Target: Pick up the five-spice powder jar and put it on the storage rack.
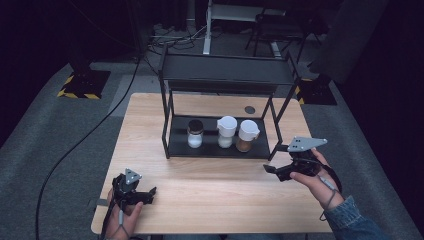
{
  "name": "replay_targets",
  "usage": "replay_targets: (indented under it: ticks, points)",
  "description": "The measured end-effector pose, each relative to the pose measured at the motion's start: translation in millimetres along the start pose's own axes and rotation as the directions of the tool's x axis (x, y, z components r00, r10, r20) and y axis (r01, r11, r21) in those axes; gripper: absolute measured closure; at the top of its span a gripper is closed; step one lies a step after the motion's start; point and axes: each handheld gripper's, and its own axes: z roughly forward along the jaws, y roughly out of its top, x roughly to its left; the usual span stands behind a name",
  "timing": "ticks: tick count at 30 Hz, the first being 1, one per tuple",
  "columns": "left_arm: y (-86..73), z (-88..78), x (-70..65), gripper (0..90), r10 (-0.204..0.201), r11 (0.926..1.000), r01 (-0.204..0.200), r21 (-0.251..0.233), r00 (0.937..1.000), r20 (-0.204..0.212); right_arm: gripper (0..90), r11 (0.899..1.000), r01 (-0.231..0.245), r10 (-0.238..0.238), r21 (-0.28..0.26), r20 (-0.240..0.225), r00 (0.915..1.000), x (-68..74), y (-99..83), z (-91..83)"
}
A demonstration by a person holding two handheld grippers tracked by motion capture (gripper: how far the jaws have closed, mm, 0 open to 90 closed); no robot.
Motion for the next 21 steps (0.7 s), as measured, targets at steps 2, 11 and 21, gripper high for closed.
replay_targets:
  ticks: [2,11,21]
  points:
    - [0.0,0.0,-0.1,0.2,-0.001,1.0000,0.001,0.001,1.0000,0.000,11.4,1.000,-0.009,0.009,0.005,-0.004,0.9999,0.1,-5.5,2.5]
    - [0.1,0.0,0.0,0.2,0.000,1.0000,0.000,0.002,1.0000,-0.001,11.3,0.999,-0.040,0.041,0.020,-0.019,0.9990,1.6,-24.2,13.5]
    - [0.1,0.1,-0.1,0.2,-0.001,1.0000,0.001,0.000,1.0000,0.000,10.0,0.998,-0.048,0.049,0.039,-0.025,0.9985,3.0,-41.7,26.9]
